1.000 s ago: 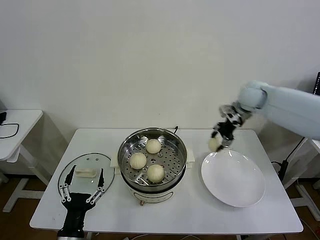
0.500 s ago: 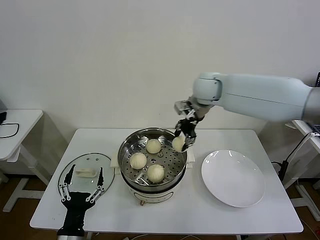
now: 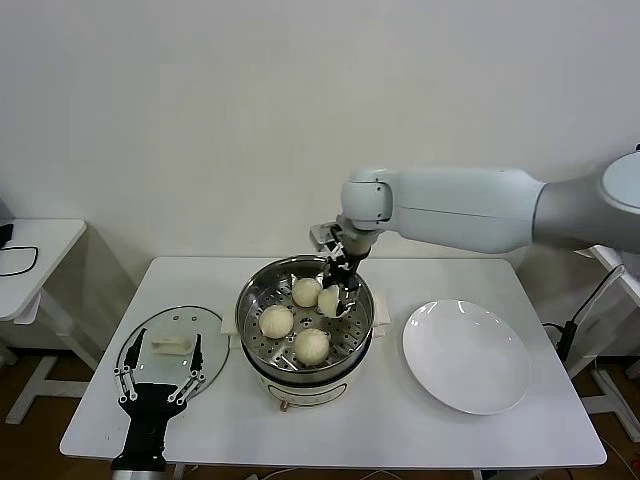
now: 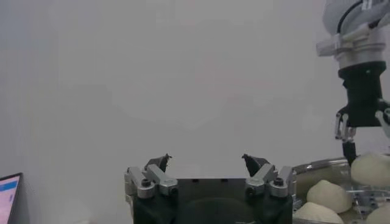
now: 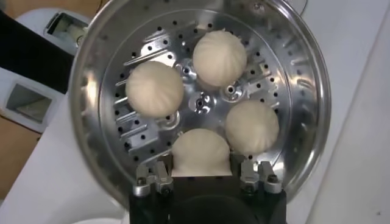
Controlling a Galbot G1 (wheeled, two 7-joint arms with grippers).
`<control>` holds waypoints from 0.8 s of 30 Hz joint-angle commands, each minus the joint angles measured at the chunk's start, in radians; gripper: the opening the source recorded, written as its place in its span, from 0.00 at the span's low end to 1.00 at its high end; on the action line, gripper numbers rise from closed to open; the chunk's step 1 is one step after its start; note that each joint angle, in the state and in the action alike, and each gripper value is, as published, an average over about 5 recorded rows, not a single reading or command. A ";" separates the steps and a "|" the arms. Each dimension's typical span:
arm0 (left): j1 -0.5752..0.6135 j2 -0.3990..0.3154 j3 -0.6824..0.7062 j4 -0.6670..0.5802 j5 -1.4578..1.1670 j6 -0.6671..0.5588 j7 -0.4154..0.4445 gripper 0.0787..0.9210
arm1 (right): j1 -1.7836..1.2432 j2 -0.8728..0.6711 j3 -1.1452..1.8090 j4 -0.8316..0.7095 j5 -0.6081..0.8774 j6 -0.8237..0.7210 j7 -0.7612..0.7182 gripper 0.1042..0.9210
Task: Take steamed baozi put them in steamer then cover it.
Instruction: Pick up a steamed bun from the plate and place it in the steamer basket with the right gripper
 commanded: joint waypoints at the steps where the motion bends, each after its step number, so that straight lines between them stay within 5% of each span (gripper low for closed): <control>1: 0.002 0.000 -0.002 0.001 -0.001 -0.002 -0.001 0.88 | -0.028 0.041 -0.012 -0.038 -0.026 -0.008 -0.007 0.65; 11: -0.003 -0.002 0.000 0.003 -0.001 -0.001 -0.002 0.88 | -0.036 0.027 -0.018 -0.035 -0.041 -0.005 -0.018 0.69; 19: -0.005 -0.003 -0.001 0.001 0.000 0.004 -0.003 0.88 | -0.047 0.008 0.002 -0.014 -0.040 0.004 0.000 0.86; 24: -0.009 -0.003 0.000 -0.003 0.005 0.012 -0.005 0.88 | -0.043 -0.062 0.073 0.065 -0.031 0.042 0.071 0.88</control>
